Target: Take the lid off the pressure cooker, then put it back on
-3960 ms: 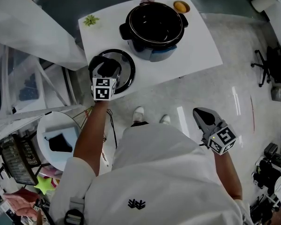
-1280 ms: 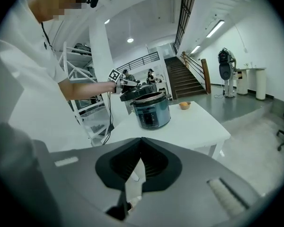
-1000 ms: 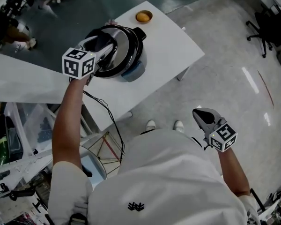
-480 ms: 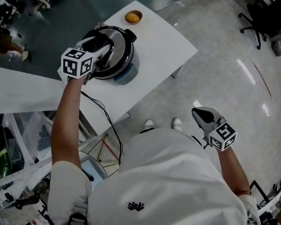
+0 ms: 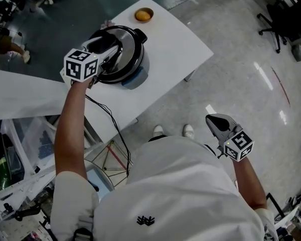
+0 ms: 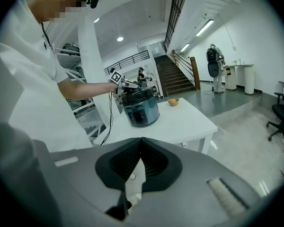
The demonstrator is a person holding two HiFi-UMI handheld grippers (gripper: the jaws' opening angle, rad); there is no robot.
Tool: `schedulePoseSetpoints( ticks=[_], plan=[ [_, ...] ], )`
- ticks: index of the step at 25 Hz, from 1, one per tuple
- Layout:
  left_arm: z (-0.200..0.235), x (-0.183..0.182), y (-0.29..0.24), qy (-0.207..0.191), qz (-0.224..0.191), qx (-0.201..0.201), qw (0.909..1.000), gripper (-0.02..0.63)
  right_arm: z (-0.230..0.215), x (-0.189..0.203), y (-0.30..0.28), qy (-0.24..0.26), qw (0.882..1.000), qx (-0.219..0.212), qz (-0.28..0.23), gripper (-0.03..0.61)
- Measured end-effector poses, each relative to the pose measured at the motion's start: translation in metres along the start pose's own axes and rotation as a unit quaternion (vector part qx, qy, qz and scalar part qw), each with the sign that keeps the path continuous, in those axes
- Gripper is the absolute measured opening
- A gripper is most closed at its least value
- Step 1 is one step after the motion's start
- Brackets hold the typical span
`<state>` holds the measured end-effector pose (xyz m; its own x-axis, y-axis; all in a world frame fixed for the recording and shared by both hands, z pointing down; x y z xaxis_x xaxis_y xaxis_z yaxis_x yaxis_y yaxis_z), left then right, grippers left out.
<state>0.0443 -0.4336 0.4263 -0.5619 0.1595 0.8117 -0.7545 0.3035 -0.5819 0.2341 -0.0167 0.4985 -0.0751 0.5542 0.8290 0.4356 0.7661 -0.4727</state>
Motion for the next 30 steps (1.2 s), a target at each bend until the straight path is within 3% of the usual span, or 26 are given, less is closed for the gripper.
schedulePoseSetpoints(
  ticks=[15,30],
  plan=[
    [0.003,-0.003,0.009,0.001,-0.014,-0.033,0.9994,0.314,-0.01,-0.006,0.002,0.01,1.0,-0.026,0.004,0.014],
    [-0.012,0.007,0.088,0.05,-0.046,-0.14,0.9879,0.295,-0.02,-0.004,0.014,0.042,0.995,-0.094,0.011,0.014]
  ],
)
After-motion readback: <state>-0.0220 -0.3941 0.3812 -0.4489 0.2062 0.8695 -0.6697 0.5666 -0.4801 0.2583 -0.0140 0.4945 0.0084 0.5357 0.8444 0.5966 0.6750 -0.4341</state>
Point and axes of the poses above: the fingertips, and each gripper's own axes: y backward along the fingers, z to its left, x out of its underside, the point moved 3 cm from there along y, backward along the fingers
